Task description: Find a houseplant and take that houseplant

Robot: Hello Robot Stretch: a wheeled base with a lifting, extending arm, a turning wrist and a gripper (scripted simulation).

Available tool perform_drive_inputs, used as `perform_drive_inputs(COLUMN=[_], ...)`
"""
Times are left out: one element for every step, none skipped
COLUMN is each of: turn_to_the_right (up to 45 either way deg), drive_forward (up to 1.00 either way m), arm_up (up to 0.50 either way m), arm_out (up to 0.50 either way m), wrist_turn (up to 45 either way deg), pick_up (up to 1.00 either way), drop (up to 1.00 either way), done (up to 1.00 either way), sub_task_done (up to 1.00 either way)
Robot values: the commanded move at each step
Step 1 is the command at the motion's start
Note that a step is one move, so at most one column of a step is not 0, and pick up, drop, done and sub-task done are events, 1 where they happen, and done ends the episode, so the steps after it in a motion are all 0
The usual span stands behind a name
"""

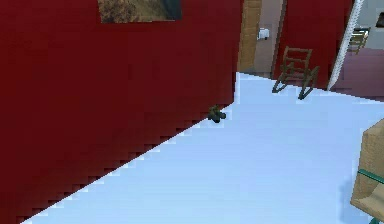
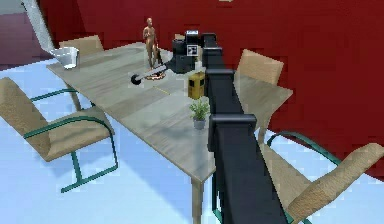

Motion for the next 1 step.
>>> perform_drive_inputs(turn_to_the_right=[0.0], drive_forward=[0.0], arm_up=[0.0], arm_out=[0.0], wrist_turn=[45.0], pick_up=[0.0], drop=[0.0], done=[0.0], sub_task_done=[0.0])
